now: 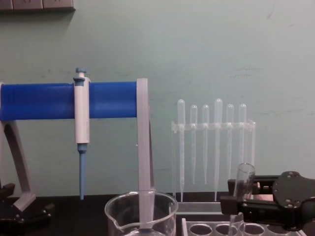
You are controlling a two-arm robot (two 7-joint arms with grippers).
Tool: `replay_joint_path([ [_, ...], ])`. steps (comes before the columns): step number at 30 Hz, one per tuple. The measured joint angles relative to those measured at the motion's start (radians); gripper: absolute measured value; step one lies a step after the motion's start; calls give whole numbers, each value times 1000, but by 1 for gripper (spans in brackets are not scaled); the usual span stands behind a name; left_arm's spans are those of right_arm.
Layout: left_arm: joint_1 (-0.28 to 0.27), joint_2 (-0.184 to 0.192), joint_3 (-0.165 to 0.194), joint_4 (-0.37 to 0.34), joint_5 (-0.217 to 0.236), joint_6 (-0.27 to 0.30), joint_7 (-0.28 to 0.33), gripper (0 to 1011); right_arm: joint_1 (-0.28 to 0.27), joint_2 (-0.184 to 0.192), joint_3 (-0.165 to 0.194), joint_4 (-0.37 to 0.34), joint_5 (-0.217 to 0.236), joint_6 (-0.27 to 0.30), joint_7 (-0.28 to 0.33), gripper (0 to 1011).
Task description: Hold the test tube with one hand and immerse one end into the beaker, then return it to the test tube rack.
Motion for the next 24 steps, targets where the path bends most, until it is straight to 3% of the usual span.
replay_joint_path([
  [11,0,0,0,0,0,0,0,1000,-1,1,1,-1,0,0,0,242],
  [24,0,0,0,0,0,0,0,1000,8,20,6,-36,15,35,-22,238],
])
